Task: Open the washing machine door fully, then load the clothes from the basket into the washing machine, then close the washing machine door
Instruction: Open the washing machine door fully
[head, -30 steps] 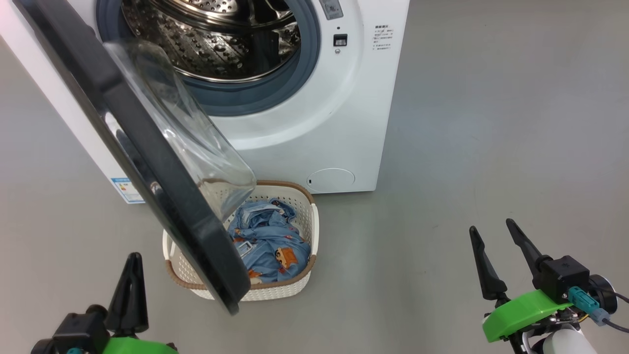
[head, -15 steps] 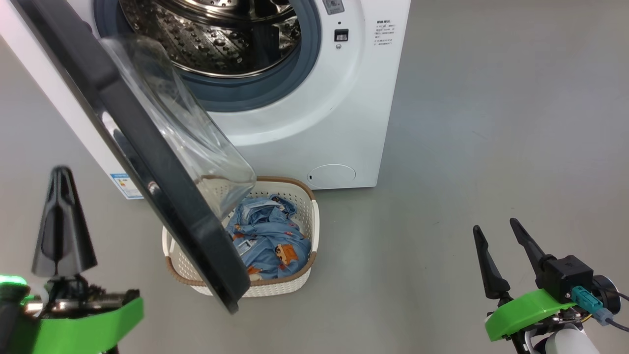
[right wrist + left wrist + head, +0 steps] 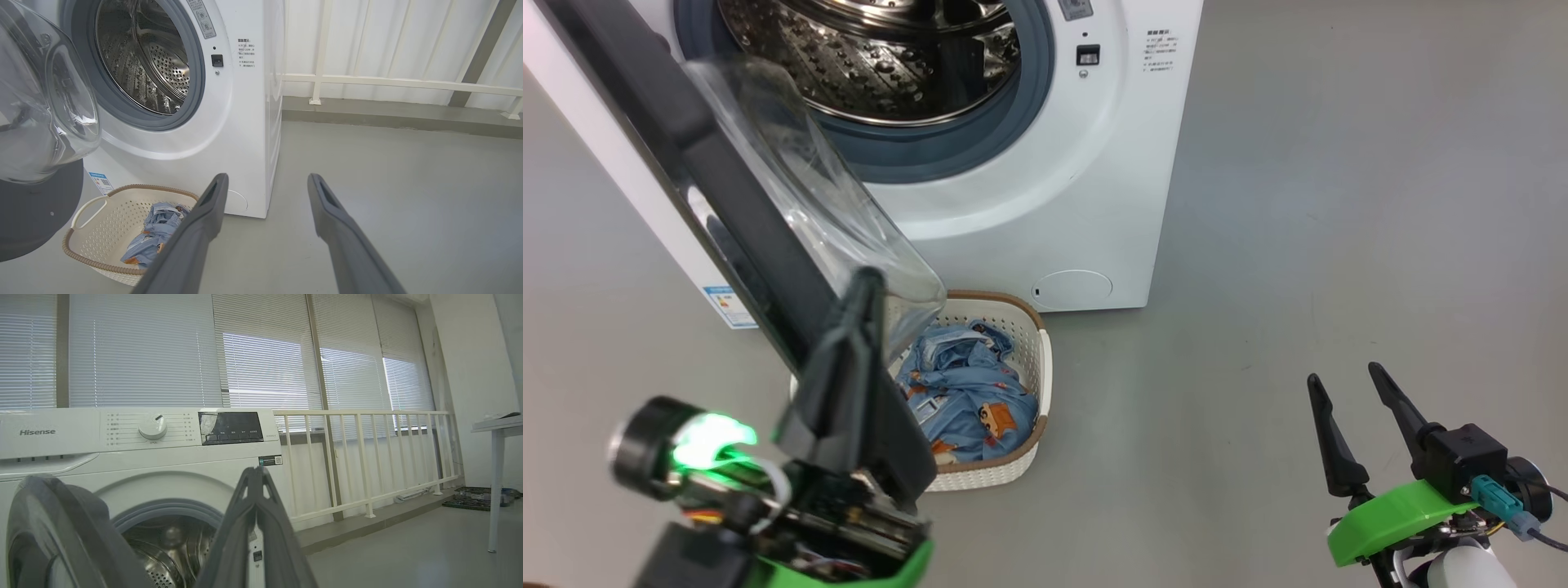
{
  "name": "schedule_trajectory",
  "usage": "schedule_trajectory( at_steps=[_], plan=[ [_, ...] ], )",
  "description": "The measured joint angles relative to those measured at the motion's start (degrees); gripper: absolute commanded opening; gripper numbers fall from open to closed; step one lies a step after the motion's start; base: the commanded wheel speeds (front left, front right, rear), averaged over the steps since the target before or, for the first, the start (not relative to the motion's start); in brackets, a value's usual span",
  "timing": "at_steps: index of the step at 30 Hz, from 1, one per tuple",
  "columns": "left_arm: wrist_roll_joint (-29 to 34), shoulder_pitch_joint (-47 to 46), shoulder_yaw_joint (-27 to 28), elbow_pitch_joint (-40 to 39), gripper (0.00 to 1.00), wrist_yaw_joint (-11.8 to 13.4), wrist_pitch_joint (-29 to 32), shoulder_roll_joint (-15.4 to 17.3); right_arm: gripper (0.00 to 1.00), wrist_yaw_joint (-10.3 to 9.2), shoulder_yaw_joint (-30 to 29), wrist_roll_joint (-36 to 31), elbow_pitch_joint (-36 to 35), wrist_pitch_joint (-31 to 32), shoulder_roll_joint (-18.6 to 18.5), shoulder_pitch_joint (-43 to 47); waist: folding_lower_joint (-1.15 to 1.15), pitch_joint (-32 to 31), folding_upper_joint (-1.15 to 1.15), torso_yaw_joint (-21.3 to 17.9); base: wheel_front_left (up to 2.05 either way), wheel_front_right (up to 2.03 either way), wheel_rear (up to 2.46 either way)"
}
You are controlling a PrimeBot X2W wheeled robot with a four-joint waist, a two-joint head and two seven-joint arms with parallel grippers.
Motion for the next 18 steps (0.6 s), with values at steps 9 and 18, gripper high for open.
schedule_trajectory(
  at_steps=[9,18],
  plan=[
    [0.2,0.2,-9.9,5.2,0.00,-0.5,0.0,0.4,1.00,0.00,-0.3,-0.3,-0.1,0.0,0.2,-0.1,0.00,0.2,0.00,0.1,0.00,0.00,0.00],
    [-0.7,1.4,-13.5,11.6,0.00,-0.6,0.0,1.1,1.00,0.00,-0.4,-0.4,-0.1,0.0,0.6,-0.1,0.00,0.5,0.00,0.3,0.00,0.00,0.00]
  ],
)
